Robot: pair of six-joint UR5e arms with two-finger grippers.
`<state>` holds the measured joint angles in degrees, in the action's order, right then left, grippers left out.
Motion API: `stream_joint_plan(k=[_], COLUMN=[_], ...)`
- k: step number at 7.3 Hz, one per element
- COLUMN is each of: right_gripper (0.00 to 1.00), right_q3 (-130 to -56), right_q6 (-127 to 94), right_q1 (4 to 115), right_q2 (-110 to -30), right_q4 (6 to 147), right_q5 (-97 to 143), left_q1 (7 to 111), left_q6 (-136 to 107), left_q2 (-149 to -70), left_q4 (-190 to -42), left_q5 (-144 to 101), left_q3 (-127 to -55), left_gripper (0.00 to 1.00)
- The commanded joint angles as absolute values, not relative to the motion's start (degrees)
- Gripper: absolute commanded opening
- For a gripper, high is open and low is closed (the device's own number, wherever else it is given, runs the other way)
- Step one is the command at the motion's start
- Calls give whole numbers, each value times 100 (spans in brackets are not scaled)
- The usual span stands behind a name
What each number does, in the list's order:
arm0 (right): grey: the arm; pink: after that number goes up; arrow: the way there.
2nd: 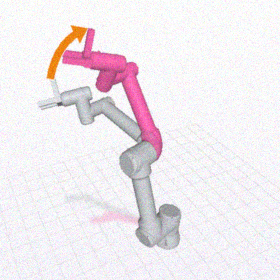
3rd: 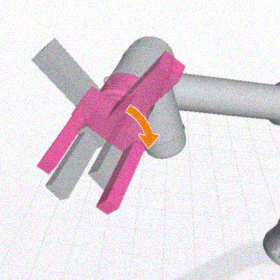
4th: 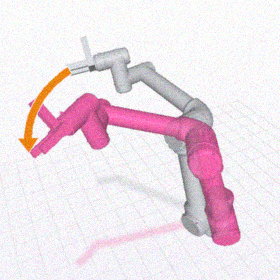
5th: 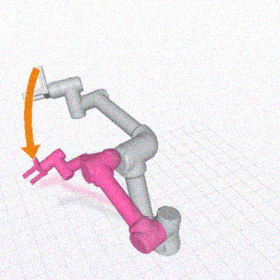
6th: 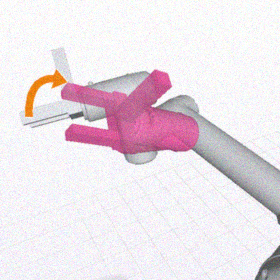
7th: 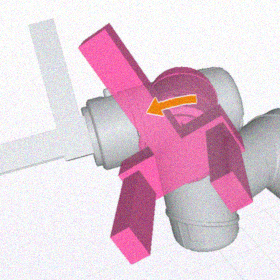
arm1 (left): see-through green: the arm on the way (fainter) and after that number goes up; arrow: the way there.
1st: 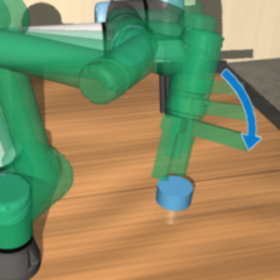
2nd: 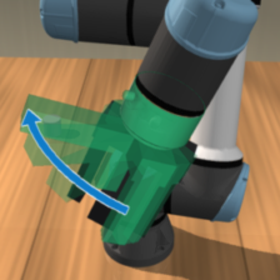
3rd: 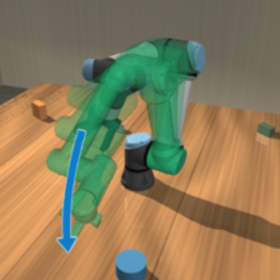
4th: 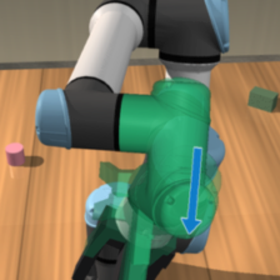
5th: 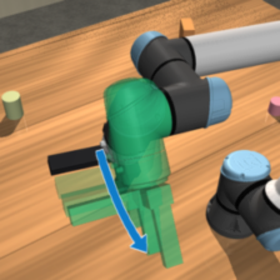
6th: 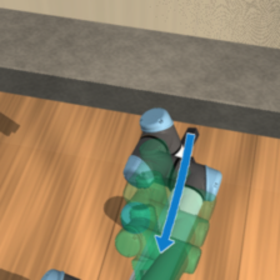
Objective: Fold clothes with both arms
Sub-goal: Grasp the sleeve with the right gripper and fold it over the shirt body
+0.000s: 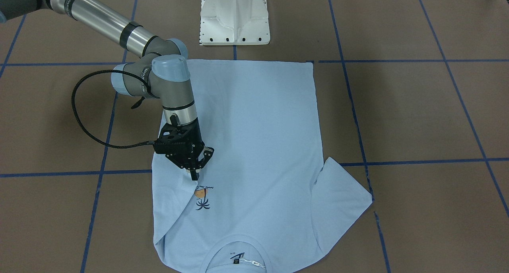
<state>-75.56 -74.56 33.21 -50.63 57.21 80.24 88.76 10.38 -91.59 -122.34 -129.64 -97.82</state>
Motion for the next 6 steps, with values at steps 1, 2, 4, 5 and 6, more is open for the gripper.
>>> stream_joint_plan(k=[1,2,4,5,6], right_gripper=[0,0,31,99,100], right_q3=[-7226,-7146,-7084,-7058,-7040], right_q6=[-7732,-7787,-7857,-7918,-7928], right_q1=[3348,3410,3480,3550,3681], right_q2=[-4826,-4756,-4720,-4633,-4484], right_q4=[5739,5783,5783,5818,6062], right_q5=[7937,7902,7901,7901,7980], left_q1=[8868,8868,8868,8868,8868], left_q6=[1037,1037,1037,1037,1028], left_q2=[-9167,-9167,-9167,-9167,-9176], left_q4=[-12234,-12234,-12234,-12234,-12234], left_q5=[-12964,-12964,-12973,-12964,-12964], left_q3=[-9774,-9773,-9765,-9773,-9773], left_gripper=[100,100,100,100,100])
